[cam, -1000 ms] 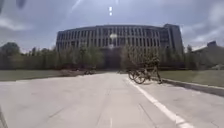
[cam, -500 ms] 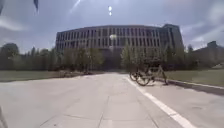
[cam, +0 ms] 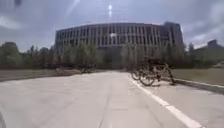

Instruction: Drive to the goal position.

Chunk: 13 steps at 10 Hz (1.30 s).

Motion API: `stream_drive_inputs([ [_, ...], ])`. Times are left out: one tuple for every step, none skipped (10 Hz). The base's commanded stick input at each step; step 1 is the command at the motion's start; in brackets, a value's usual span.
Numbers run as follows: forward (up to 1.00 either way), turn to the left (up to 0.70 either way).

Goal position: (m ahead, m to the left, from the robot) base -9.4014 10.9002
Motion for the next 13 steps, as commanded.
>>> stream_drive_inputs([
  [1.00, 0.00],
  [1.00, -0.13],
  [1.00, -0.28],
  [1.00, -0.27],
  [1.00, -0.13],
  [1.00, 0.00],
  [1.00, 0.00],
  [1.00, 0.00],
  [1.00, 0.00],
  [1.00, 0.00],
  [1.00, 0.00],
  [1.00, 0.00],
  [1.00, 0.00],
])
